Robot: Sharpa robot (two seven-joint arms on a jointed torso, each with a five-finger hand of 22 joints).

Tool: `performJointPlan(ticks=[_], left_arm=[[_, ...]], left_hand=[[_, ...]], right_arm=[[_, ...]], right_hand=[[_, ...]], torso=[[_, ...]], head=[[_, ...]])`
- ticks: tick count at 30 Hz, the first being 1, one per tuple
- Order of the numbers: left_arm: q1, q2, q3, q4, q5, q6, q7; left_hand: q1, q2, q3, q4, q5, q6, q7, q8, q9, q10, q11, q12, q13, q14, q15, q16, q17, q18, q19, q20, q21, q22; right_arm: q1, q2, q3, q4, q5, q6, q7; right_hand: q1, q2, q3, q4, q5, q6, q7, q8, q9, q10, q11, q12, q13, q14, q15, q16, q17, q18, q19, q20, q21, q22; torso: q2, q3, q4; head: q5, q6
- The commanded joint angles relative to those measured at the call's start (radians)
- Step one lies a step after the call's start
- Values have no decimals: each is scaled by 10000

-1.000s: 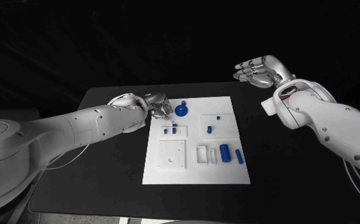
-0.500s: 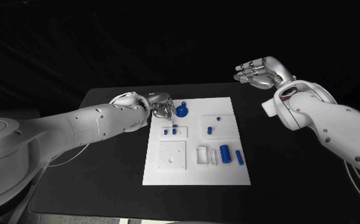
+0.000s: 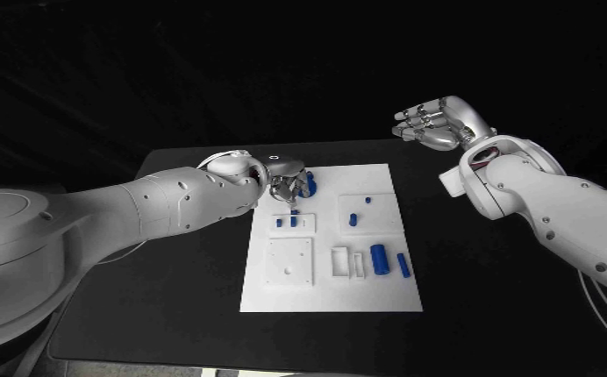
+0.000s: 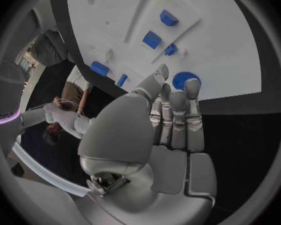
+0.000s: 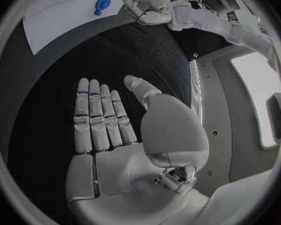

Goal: Assemble the parts on the task board

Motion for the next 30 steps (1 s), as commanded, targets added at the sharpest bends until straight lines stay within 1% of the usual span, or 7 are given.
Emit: performJointPlan(ticks=[1, 4, 6, 10, 16, 21, 30], left_arm=[[45, 106, -88, -17, -1292, 548, 99], [100, 185, -229, -46, -1688, 695, 17], [137, 239, -327, -66, -1958, 822, -33], [175, 335, -443, -105, -2354, 1026, -102], [193, 432, -502, -175, -2710, 1165, -162], [198, 509, -517, -284, -2846, 1202, -172], [200, 633, -522, -465, -2890, 1177, -117]], left_hand=[[-20, -123, 83, -2, 51, -11, -80, -6, 4, -223, -18, 601, 89, -115, 0, 308, 112, 37, 53, 32, 216, 231], [17, -189, 155, -3, 84, -64, -105, -12, 2, -475, -2, 981, 63, -330, 38, 542, 170, 80, -10, 68, 407, 224], [37, -227, 218, -6, 111, -76, -118, -9, 3, -633, 27, 1165, -15, -485, 73, 672, 167, 124, -67, 109, 534, 222], [42, -244, 257, -10, 106, -55, -138, -12, 3, -819, 37, 1571, -105, -681, 125, 932, 143, 198, -121, 181, 696, 212], [85, -252, 323, -24, 111, -4, -140, -11, 4, -893, 28, 1919, -152, -750, 140, 1147, 129, 257, -125, 217, 861, 214], [89, -240, 378, -16, 97, 5, -143, -9, 5, -912, 24, 2030, -191, -768, 146, 1218, 125, 286, -133, 232, 951, 210], [-128, 2, 410, 37, 10, 103, -101, -12, 3, -894, 11, 2120, -255, -718, 144, 1290, 133, 302, -100, 243, 975, 183]], right_arm=[[-4, 20, 3, -2, -77, 169, 58], [-4, 32, 2, -6, -77, 174, 58], [-4, 41, 2, -8, -77, 177, 58], [-4, 51, 2, -9, -77, 180, 58], [-4, 70, 2, -17, -77, 182, 61], [-4, 83, 2, -25, -77, 184, 63], [-4, 98, 2, -29, -77, 185, 65]], right_hand=[[-51, -3, 60, -14, 18, 66, -25, 10, -6, 64, -11, -58, -14, 75, 3, -40, -3, 13, 73, -24, 31, -2], [-51, -3, 60, -14, 18, 66, -25, 10, -6, 64, -11, -58, -14, 75, 3, -40, -3, 13, 73, -24, 31, -2], [-51, -3, 60, -14, 18, 66, -25, 10, -6, 64, -11, -58, -14, 75, 3, -40, -3, 13, 73, -24, 31, -2], [-51, -3, 60, -14, 18, 66, -25, 10, -6, 64, -11, -58, -14, 75, 3, -40, -3, 13, 73, -24, 31, -2], [-74, -2, 59, -7, 23, 63, -23, 11, -5, 60, -9, -59, -14, 84, 1, -40, -3, -1, 80, -34, 27, -8], [-74, -2, 59, -7, 23, 63, -23, 11, -5, 60, -9, -59, -14, 84, 1, -40, -3, -1, 80, -34, 27, -8], [-82, 2, 50, 3, 27, 62, -25, 11, -5, 56, -9, -59, -15, 84, 0, -40, -3, -4, 78, -34, 20, -9]], torso=[[6, 1, 1], [3, -2, 3], [2, 4, -5], [2, 1, 7], [7, -7, 4], [4, 5, -2], [5, 0, 14]], head=[[-18, -9], [-18, -14], [-17, -15], [-23, -23], [-33, -21], [-41, -34], [-65, -45]])
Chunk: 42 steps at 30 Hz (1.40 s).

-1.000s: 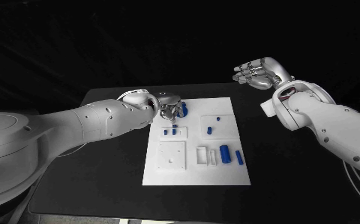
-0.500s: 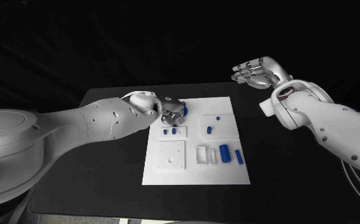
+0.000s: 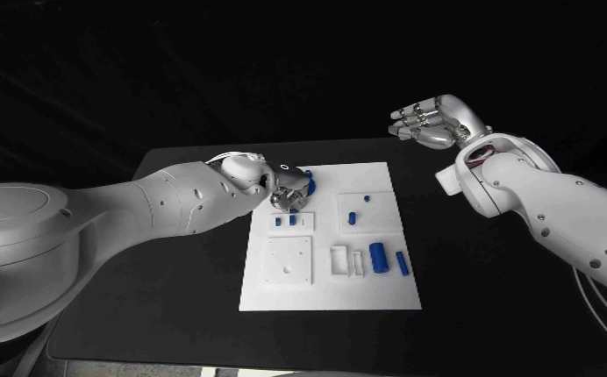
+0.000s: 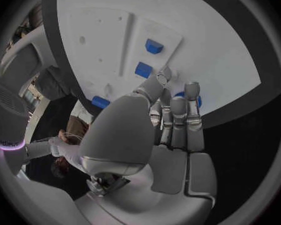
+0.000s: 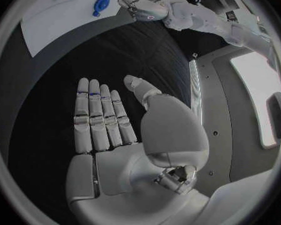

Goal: Assemble the parts on the task board

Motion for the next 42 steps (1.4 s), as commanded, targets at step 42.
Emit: performJointPlan(ticks=[42], left_arm=[[-236, 606, -2, -870, -176, 66, 285]], left_hand=[[-176, 223, -288, 81, -285, 138, 6, -8, 6, 20, -40, 110, -52, 40, -35, 45, 67, 111, 188, 50, -266, 179]], right_arm=[[-4, 67, 3, 33, -76, 133, 78]], right_hand=[[-87, 3, 36, 30, 38, 62, -26, 11, -5, 52, -9, -59, -14, 70, 11, -42, -5, -4, 43, 6, 8, -8]], torso=[[7, 5, 0]], head=[[-36, -71]])
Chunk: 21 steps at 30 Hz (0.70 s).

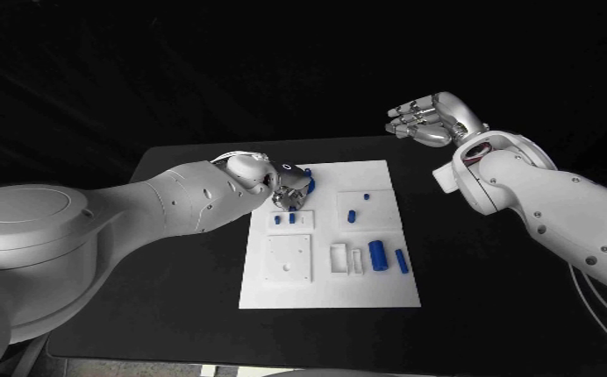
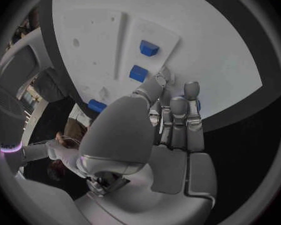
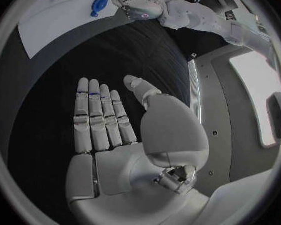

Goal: Assemble the parts on the task board

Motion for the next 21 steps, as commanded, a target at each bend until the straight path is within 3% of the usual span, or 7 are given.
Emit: performJointPlan(ticks=[1, 9, 16, 21], left_arm=[[-62, 58, -15, -42, -29, -50, 171], [-94, 81, -14, -83, 64, -152, 217], [-104, 99, -13, -92, 242, -471, 301], [-108, 122, -12, -132, 448, -840, 386]], left_hand=[[-34, 84, -62, 13, 4, 63, 3, -40, -10, 28, -43, 16, -14, 47, -37, 42, 16, 112, 86, 13, -63, 181], [-131, 110, -177, 102, -76, 114, -3, -41, -10, 35, -53, 25, -3, 66, -41, 27, 35, 86, 118, 11, -140, 167], [-180, 155, -500, 381, -116, 134, 9, -41, -10, 24, -57, 27, 13, 93, -50, -18, 63, 19, 247, -18, -409, 158], [-176, 166, -583, 526, -115, 128, 45, -42, -10, 55, -48, -52, -22, 124, -54, -75, 51, -5, 331, -39, -548, 152]], right_arm=[[-4, 11, 3, 17, -76, 117, 75], [-4, 18, 3, 15, -76, 113, 77], [-4, 33, 3, 6, -76, 107, 82], [-4, 40, 3, 1, -76, 102, 86]], right_hand=[[-87, 3, 36, 30, 38, 63, -26, 10, -6, 53, -10, -59, -14, 71, 13, -43, -5, -4, 44, 6, 9, -8], [-87, 3, 36, 30, 38, 63, -26, 10, -6, 53, -10, -59, -14, 71, 13, -43, -5, -4, 44, 6, 9, -8], [-87, 3, 36, 30, 38, 63, -26, 10, -6, 53, -10, -59, -14, 71, 13, -43, -5, -4, 44, 6, 9, -8], [-108, 7, 23, 65, 46, 61, -28, 10, -6, 50, -11, -58, -14, 68, 16, -42, -4, -7, 41, 9, 2, -9]], torso=[[1, 11, -8], [-8, 9, 17], [-6, -2, -10], [-9, 11, -13]], head=[[-4, -8], [-33, -25], [-35, 11], [-44, 18]])
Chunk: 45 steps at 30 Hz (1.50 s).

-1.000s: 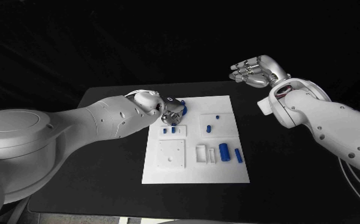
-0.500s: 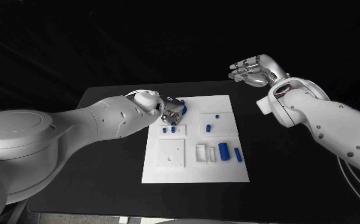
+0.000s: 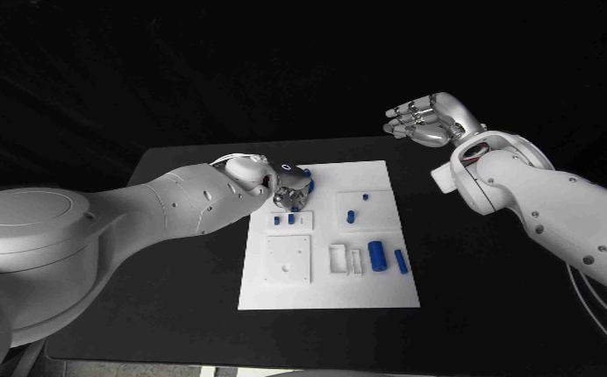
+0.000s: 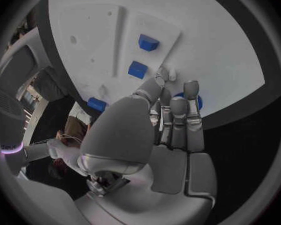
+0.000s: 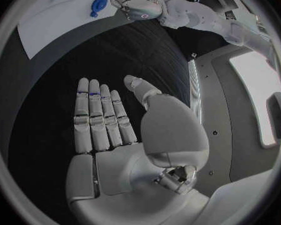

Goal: Assemble the parts on the task board

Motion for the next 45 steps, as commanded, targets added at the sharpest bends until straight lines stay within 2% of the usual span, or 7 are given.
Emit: performJointPlan(ticks=[1, 18, 25, 31, 36, 40, 45], left_arm=[[-31, 49, -8, 9, 305, -483, 260], [-34, 141, -4, -11, 878, -1764, 177], [-35, 209, -3, -102, 984, -1645, -99], [-34, 270, -3, -148, 1007, -1557, -324], [-33, 359, -4, -198, 1045, -1695, -590], [-33, 441, -4, -275, 1094, -2031, -844], [-33, 480, -4, -331, 1264, -2526, -978]], left_hand=[[-21, 23, -44, 54, -16, 3, 21, 43, 9, 54, -44, -79, -38, 89, -18, -85, -3, -5, 91, -7, -73, 152], [-14, -30, -32, 173, 9, -48, 64, 40, 8, 170, -42, -225, -117, 181, -36, -190, -21, -31, 219, -41, -228, 172], [-57, -49, -55, 261, -53, -27, 68, 45, 12, 199, -39, -262, -135, 212, -35, -224, -22, -38, 253, -41, -277, 167], [-89, -51, -324, 543, -95, -66, 60, 42, 10, 191, -40, -257, -129, 231, -36, -274, -21, -69, 312, -41, -432, 149], [-91, 60, -378, 681, -97, -114, 80, 40, 10, 233, -38, -368, -200, 268, -40, -320, -40, -76, 364, -45, -520, 155], [104, 208, -137, 574, -47, -55, 118, 41, 10, 332, -49, -518, -292, 369, -68, -370, -67, -47, 447, -83, -512, 180], [55, 167, 218, 458, -16, -156, 162, 41, 9, 542, -51, -850, -453, 538, -96, -523, -89, -22, 522, -105, -513, 184]], right_arm=[[-4, 13, 3, 11, -76, 99, 85], [-4, 37, 3, -7, -76, 111, 84], [-4, 64, 3, -30, -76, 130, 79], [-4, 78, 3, -38, -76, 134, 75], [-4, 91, 3, -36, -76, 133, 73], [-4, 106, 3, -39, -76, 131, 71], [-4, 121, 3, -42, -76, 127, 75]], right_hand=[[-108, 7, 19, 61, 46, 61, -28, 10, -6, 50, -11, -58, -14, 68, 17, -43, -5, -7, 41, 9, 2, -9], [-114, 7, 9, 80, 58, 61, -29, 10, -6, 43, -11, -58, -14, 60, 19, -44, -5, -8, 36, 12, -2, -10], [-114, 7, 9, 80, 58, 61, -29, 10, -6, 43, -11, -58, -14, 60, 19, -44, -5, -8, 36, 12, -2, -10], [-113, 5, -13, 112, 68, 57, -30, 11, -6, 37, -8, -58, -14, 57, 20, -42, -4, -8, 32, 17, -10, -10], [-113, 5, -13, 112, 68, 57, -30, 11, -6, 37, -8, -58, -14, 57, 20, -42, -4, -8, 32, 17, -10, -10], [-117, 5, -17, 129, 76, 54, -29, 9, -6, 36, -9, -57, -13, 53, 22, -44, -5, -8, 32, 17, -11, -9], [-117, 5, -17, 129, 76, 54, -29, 9, -6, 36, -9, -57, -13, 53, 22, -44, -5, -8, 32, 17, -11, -9]], torso=[[0, 4, -4], [5, -6, 6], [-1, -5, 12], [0, -12, 19], [2, -12, 20], [-6, -13, 3], [-2, -9, -2]], head=[[-18, 4], [-77, 41], [-89, 48], [-79, 57], [-64, 71], [-38, 95], [-40, 114]])
